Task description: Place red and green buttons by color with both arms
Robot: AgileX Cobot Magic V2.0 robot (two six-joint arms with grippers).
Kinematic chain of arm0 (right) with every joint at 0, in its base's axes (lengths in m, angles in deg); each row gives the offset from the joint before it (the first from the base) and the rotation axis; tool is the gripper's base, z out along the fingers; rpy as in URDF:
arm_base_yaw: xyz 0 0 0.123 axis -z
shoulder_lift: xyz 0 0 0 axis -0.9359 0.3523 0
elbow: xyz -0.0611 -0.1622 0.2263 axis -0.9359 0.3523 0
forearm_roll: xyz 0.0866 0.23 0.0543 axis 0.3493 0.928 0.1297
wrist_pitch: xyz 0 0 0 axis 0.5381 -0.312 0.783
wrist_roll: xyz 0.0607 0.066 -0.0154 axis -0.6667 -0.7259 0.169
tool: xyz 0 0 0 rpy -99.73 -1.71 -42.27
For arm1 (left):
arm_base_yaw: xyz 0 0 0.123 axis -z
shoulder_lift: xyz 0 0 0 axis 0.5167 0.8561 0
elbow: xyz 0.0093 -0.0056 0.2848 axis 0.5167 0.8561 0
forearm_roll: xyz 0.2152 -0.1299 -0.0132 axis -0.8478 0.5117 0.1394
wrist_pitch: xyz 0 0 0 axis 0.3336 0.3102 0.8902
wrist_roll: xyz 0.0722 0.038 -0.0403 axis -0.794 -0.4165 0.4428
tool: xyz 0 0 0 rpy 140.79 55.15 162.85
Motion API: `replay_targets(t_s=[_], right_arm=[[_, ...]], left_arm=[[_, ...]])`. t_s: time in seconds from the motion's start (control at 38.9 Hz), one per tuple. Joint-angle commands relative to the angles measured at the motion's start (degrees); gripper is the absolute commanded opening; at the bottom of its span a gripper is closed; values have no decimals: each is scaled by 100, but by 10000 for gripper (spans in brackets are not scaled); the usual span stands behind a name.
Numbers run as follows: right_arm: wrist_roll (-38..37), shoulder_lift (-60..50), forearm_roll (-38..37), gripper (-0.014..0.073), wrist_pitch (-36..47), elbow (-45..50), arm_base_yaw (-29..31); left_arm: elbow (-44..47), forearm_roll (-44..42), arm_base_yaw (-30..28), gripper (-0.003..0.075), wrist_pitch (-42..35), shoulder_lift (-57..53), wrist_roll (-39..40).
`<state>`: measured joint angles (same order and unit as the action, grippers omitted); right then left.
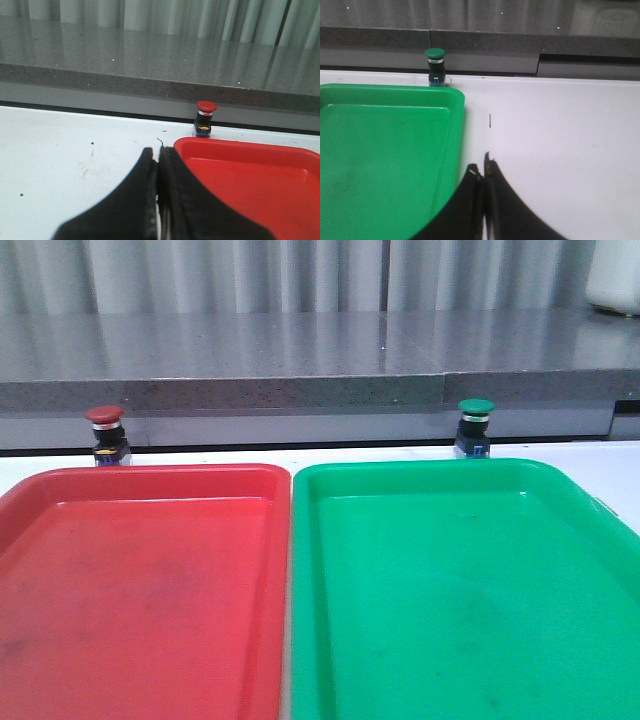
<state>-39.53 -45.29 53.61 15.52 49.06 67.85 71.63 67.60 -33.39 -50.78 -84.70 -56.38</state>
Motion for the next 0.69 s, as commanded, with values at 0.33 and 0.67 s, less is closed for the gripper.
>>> replay_targets(t_s=[0.33, 0.67], right_arm=[[40, -95, -62, -39, 1543, -606, 39], [40, 1611, 202, -56, 80, -2667, 39]], left_arm=[[-493, 33, -11, -20, -2386, -41, 73], [-2434, -268, -11, -20, -263, 2025, 73]])
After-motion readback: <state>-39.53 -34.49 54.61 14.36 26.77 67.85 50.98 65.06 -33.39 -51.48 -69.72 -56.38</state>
